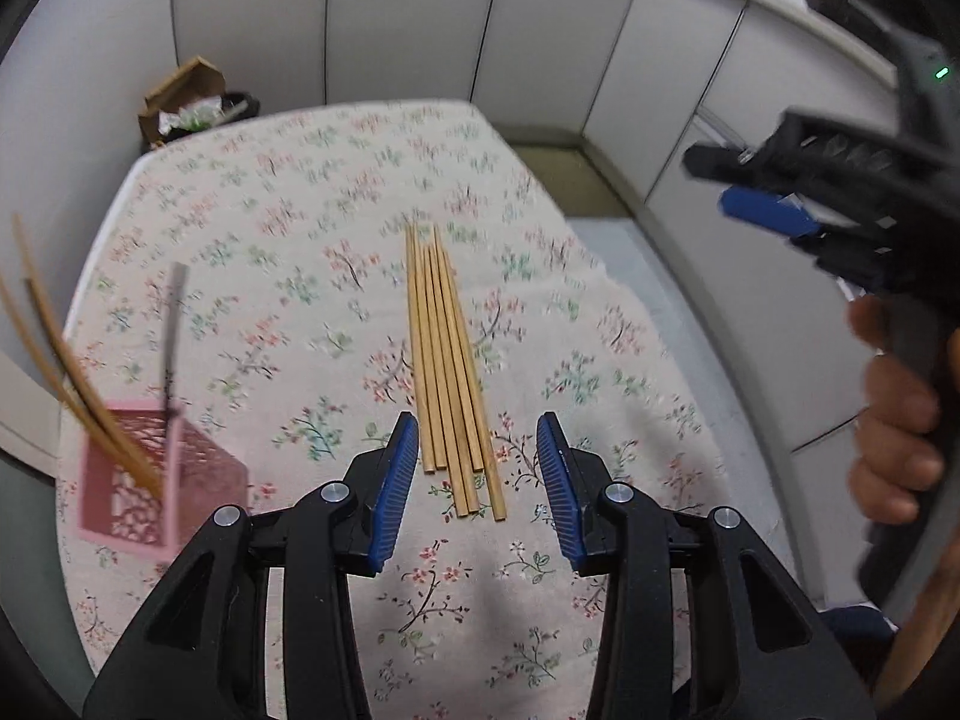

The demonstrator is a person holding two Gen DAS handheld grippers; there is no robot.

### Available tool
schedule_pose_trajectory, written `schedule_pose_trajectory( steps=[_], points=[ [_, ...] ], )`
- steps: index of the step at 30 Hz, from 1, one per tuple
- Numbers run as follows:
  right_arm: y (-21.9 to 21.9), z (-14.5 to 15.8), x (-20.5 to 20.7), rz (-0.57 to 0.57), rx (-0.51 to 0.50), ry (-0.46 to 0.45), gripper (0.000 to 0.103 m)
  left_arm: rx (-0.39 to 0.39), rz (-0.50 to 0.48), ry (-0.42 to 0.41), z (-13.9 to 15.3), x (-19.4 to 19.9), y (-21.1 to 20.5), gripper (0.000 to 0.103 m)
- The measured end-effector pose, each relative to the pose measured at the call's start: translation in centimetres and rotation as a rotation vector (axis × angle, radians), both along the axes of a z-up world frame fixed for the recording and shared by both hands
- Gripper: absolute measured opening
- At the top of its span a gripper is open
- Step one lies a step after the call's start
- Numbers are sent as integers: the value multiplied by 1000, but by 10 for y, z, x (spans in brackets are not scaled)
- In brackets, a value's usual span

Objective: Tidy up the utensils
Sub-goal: 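Grasp a wooden chopstick with the left tool while the right tool approaches the bundle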

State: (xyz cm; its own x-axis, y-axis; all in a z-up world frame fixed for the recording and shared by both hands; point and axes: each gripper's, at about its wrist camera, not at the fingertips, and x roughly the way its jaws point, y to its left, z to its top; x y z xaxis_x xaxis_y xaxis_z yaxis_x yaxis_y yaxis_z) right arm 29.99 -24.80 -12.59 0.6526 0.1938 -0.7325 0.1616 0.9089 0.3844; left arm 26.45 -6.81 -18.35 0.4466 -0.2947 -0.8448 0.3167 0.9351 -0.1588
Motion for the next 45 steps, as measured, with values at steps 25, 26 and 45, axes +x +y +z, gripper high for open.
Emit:
schedule_pose_trajectory(
  steps=[25, 26, 45],
  points=[
    [-7, -48, 28, -6, -22, 206, 43, 120, 149, 148, -95, 136, -7, 29],
    [-7, -49, 28, -5, -20, 211, 43, 121, 148, 153, -97, 138, -7, 28],
    [1, -82, 52, 57, -36, 298, 43, 60, 93, 212, -105, 130, -5, 6]
  ],
)
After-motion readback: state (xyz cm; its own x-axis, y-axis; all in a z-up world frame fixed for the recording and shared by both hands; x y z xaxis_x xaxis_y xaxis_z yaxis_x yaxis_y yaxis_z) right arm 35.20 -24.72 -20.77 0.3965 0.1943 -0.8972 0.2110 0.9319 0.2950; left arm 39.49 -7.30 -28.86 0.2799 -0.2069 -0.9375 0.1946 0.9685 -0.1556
